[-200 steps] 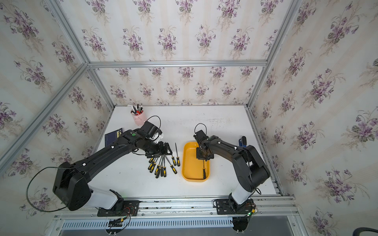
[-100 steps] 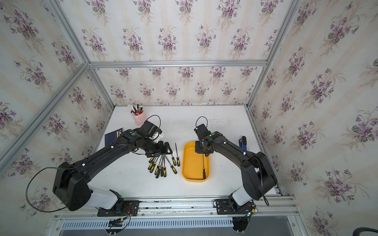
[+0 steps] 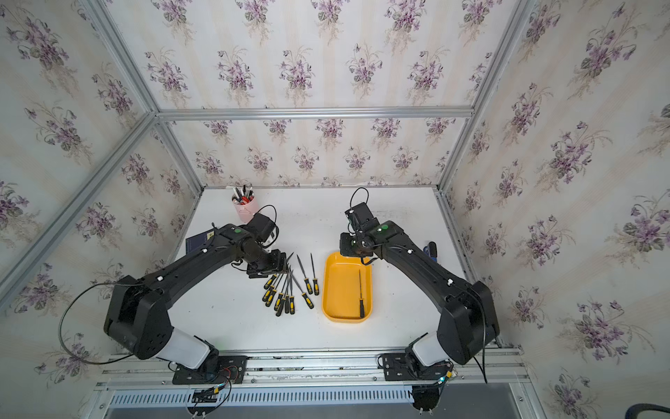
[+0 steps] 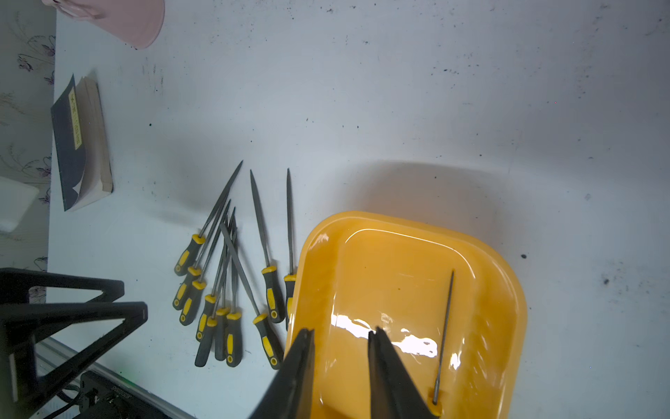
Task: Put the file tool into the storage box
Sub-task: Pick up the file tool from the center of the board.
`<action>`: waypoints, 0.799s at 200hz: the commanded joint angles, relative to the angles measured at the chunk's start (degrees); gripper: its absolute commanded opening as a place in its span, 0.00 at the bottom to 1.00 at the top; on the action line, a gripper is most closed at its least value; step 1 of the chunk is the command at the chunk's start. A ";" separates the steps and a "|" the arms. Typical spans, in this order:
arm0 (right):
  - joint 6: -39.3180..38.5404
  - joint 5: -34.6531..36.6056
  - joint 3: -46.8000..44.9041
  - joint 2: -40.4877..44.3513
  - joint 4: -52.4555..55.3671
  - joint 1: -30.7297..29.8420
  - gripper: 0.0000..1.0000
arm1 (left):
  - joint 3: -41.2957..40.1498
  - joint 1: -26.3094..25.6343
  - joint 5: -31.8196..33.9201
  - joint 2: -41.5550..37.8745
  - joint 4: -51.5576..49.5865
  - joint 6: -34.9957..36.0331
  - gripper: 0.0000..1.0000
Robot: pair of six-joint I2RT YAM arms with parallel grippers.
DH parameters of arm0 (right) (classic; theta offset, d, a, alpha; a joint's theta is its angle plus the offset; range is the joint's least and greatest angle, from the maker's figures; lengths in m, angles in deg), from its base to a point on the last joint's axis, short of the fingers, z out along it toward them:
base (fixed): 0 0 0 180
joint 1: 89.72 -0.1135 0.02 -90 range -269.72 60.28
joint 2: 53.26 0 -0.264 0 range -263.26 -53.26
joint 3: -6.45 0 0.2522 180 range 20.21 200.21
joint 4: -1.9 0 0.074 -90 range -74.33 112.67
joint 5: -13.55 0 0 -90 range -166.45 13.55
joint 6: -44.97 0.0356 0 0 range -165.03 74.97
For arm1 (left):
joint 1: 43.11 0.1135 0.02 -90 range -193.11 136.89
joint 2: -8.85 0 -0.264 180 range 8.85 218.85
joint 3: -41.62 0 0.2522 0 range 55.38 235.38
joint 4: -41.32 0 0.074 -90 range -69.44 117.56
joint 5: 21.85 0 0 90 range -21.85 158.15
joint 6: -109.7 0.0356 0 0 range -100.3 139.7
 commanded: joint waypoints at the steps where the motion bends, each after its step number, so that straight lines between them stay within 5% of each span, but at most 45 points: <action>1: -0.14 -1.34 -1.12 0.40 0.89 -0.09 0.30 | 0.72 1.22 6.20 2.06 -3.14 4.28 0.73; 65: -0.04 -1.29 -2.87 0.59 0.27 -0.09 0.25 | 2.77 3.41 8.73 9.21 -1.56 8.70 0.61; 160: 0.04 -0.96 -3.13 -1.32 -0.61 -0.07 0.21 | 5.37 3.82 8.45 16.16 2.98 12.56 0.60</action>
